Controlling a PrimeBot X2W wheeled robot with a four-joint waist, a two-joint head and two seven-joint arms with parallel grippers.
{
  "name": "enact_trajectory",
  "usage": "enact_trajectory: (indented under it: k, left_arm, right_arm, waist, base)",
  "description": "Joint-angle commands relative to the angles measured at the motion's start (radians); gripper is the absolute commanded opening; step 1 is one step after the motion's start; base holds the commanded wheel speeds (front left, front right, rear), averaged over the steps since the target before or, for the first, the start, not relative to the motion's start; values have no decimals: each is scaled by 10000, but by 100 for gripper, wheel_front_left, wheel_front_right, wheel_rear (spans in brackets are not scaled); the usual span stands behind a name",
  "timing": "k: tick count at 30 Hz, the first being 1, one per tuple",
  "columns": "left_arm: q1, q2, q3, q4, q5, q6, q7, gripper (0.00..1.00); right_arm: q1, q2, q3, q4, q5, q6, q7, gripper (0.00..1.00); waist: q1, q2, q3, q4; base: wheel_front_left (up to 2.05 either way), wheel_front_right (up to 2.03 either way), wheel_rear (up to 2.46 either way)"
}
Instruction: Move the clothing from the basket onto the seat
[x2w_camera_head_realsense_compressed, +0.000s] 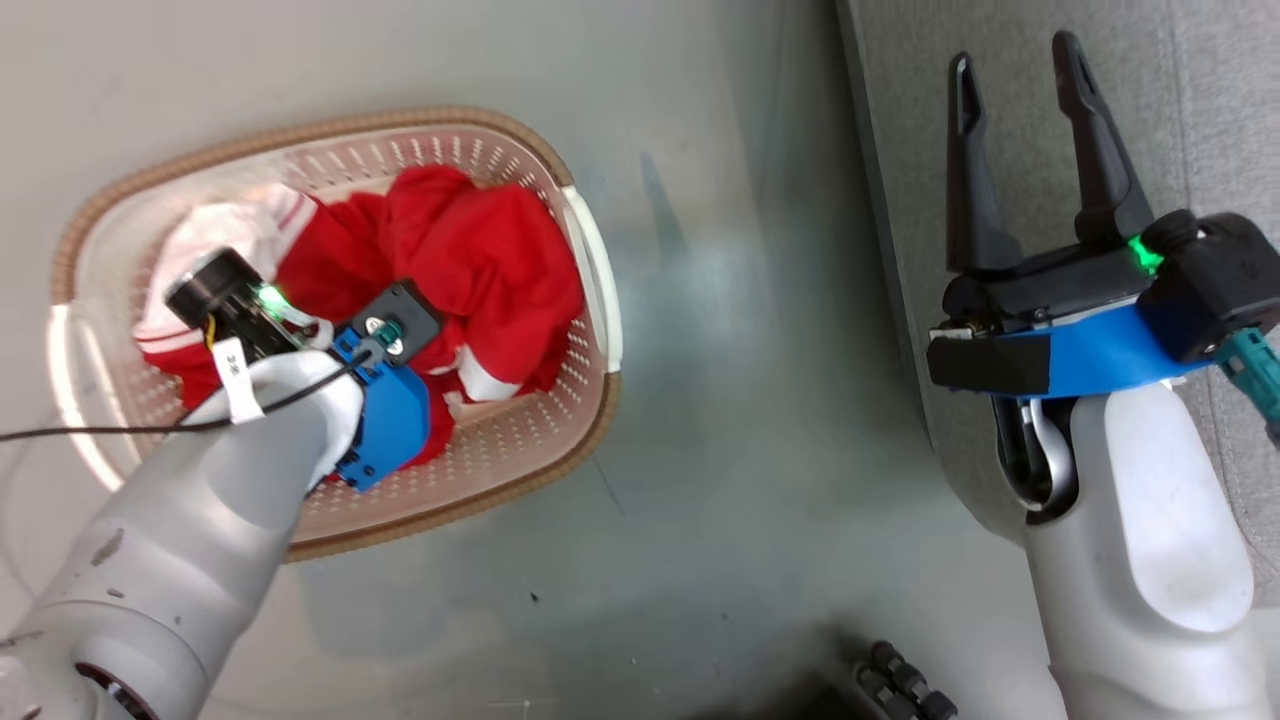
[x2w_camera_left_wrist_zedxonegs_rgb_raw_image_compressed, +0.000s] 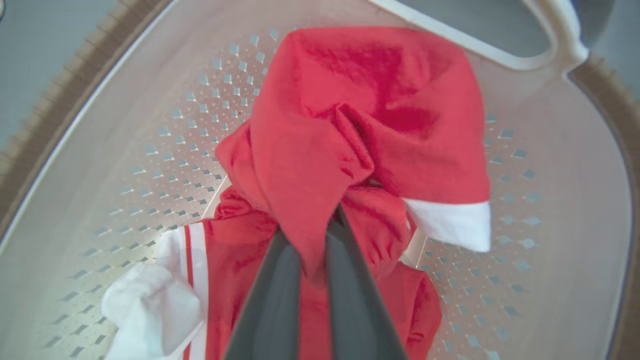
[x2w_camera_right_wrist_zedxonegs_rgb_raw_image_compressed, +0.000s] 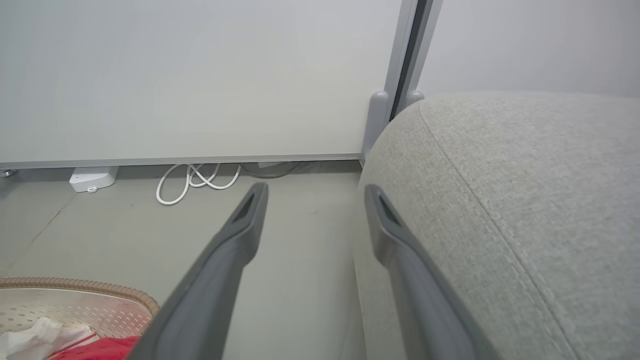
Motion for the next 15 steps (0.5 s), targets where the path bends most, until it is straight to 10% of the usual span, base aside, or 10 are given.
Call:
enact_trajectory:
  k: [1,15]
  left_arm:
    - [138,-53,87,-117,-120,-38,-74,0]
    - [1575,-172,1239,-2455,-591,324,-126,0]
  right_arm:
    - [215,-23,-24,69,-122,-7,-7,100]
    - [1061,-25,-145,532,-479,-7,-7,100]
  waist:
    - [1,0,-468,260]
    - [1,0,-2550,1185]
  base:
    - [0,0,0]
    - [0,0,0]
